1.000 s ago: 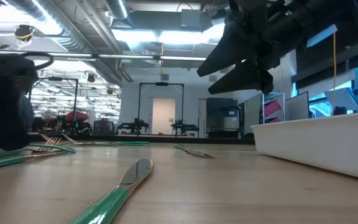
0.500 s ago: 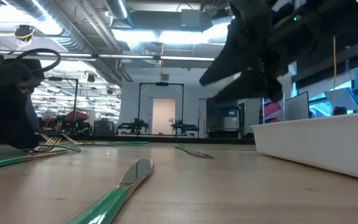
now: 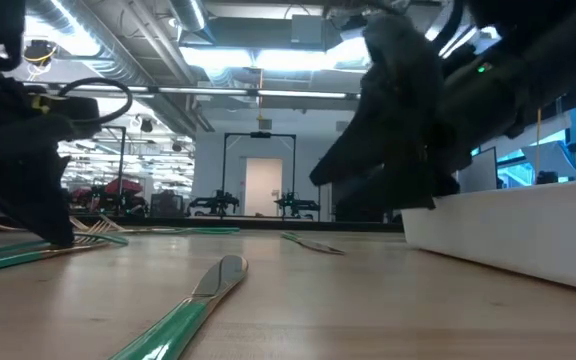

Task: Sort silverware
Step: Put the bottom center green fork into the silverware rack

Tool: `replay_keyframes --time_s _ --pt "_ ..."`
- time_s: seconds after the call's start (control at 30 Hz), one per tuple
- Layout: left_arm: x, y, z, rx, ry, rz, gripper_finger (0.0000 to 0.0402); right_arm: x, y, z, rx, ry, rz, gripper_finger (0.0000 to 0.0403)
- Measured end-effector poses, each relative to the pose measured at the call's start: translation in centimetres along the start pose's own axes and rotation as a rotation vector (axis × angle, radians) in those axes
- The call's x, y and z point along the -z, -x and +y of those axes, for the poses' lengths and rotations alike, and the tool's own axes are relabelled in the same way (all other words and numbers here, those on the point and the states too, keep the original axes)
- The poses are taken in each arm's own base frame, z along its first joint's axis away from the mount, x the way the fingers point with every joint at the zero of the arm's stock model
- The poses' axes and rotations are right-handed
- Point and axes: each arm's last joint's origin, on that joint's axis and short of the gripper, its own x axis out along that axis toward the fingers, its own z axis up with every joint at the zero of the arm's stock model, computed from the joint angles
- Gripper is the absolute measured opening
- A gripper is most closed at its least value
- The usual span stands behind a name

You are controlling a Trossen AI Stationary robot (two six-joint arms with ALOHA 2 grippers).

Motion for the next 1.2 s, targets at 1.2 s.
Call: replay_keyframes --time_s 1.2 --pt "-8.7 5.9 -3.6 0.526 0.048 -0.191 0.0003 -2.3 3.8 4.6 -0.072 0.41 -0.12 0.0243"
